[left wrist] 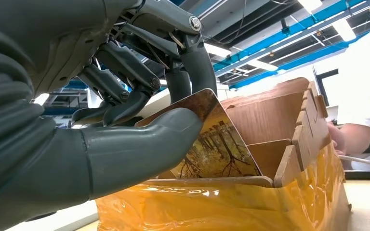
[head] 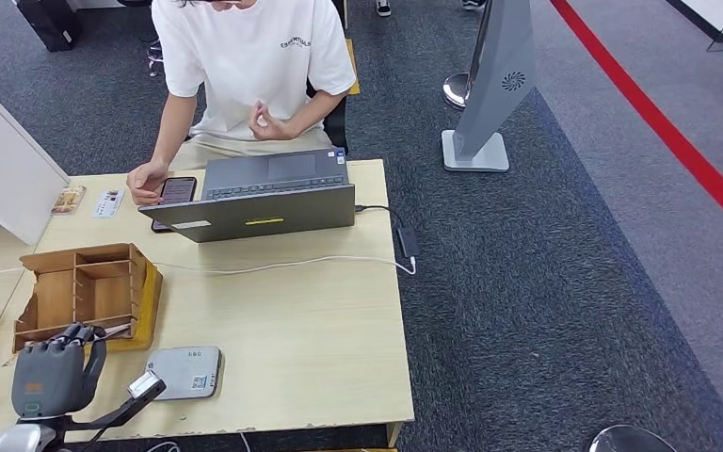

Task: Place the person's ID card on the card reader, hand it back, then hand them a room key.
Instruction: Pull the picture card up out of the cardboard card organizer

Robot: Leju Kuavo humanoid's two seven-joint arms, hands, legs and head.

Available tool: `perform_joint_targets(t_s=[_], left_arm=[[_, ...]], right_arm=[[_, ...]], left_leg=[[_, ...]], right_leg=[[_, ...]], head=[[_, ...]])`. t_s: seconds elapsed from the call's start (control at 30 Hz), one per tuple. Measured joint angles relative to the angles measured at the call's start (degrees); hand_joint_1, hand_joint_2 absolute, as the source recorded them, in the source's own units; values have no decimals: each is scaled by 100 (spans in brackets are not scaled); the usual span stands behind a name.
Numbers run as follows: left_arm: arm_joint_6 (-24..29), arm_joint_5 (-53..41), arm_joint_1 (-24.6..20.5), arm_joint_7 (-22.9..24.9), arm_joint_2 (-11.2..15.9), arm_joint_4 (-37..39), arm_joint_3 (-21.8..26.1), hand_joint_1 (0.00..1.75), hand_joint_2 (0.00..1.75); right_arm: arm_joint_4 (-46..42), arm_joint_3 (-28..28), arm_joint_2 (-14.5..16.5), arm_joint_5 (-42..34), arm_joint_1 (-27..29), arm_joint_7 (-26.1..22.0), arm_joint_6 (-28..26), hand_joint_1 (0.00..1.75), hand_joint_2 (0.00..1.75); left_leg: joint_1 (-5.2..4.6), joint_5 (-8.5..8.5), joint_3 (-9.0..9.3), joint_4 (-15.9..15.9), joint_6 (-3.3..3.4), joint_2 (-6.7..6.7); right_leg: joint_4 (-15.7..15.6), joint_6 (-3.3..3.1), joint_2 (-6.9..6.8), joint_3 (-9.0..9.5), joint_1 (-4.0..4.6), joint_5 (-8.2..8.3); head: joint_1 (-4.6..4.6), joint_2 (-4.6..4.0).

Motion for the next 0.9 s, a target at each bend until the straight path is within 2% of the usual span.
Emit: perform_joint_targets(t_s=[0.23, 0.37, 0.63, 0.9], left_arm=[[0, 58, 0, 10, -1, 0, -27, 175, 175], [-22, 142, 59, 262, 2, -148, -231, 175, 175], [-486, -301, 533, 1099, -6, -1817, -1133, 175, 175], [-784, -365, 701, 1469, 50, -3119, -1997, 175, 175]], right_arm=[[0, -1, 0, -25, 1, 0, -5, 0, 0], [-2, -3, 0, -62, 4, 13, -25, 0, 0], [-56, -54, 7, -185, 58, 57, -23, 0, 0], [-176, -196, 51, -245, 92, 69, -8, 0, 0]], left_leg=[[0, 0, 0, 0, 0, 0], [0, 0, 0, 0, 0, 0], [-2, -1, -3, 1, 1, -1], [-1, -1, -2, 1, 1, -2]], right_leg=[[0, 0, 0, 0, 0, 0], [0, 0, 0, 0, 0, 0], [-1, 1, -1, -1, -1, 0], [-2, 0, -2, -2, -1, 1]], head=[[-1, 0], [-1, 0], [1, 0], [0, 0]])
